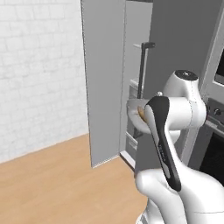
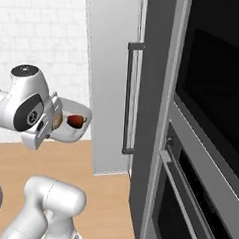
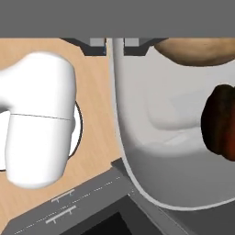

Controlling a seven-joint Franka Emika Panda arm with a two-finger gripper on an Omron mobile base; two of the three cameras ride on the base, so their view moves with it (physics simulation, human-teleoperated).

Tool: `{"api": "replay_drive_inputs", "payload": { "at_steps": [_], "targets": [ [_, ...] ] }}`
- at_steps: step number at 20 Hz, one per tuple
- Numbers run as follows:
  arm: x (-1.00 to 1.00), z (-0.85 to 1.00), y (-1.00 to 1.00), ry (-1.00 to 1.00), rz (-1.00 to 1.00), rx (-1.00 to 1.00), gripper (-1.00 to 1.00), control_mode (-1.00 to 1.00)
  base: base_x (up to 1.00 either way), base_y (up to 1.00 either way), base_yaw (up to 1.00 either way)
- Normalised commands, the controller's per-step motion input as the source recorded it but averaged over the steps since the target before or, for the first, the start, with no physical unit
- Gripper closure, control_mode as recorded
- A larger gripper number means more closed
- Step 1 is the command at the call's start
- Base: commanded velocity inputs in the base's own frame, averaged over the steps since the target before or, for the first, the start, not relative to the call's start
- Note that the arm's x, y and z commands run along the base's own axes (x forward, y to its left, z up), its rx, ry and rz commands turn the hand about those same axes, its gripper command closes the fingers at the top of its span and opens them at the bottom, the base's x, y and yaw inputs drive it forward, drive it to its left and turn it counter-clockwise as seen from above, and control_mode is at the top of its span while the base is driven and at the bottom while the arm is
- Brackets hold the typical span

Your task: Take the meat container that has the steak and place it on the second highest rack of the freezer. Then take the vegetable container that has the bell pepper and sweet potato and place it on the highest rack of the freezer.

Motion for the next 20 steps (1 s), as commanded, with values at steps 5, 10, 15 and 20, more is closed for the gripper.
{"api": "replay_drive_inputs", "payload": {
  "at_steps": [5,10,15,20],
  "targets": [
    [0.0,0.0,0.0,0.0,0.0,0.0,1.0,1.0,0.84,0.24,-0.34],
    [0.0,0.0,0.0,0.0,0.0,0.0,1.0,1.0,0.75,0.51,-0.55],
    [0.0,0.0,0.0,0.0,0.0,0.0,1.0,1.0,0.26,0.63,-0.47],
    [0.0,0.0,0.0,0.0,0.0,0.0,1.0,1.0,0.0,0.46,-0.41]
  ]
}}
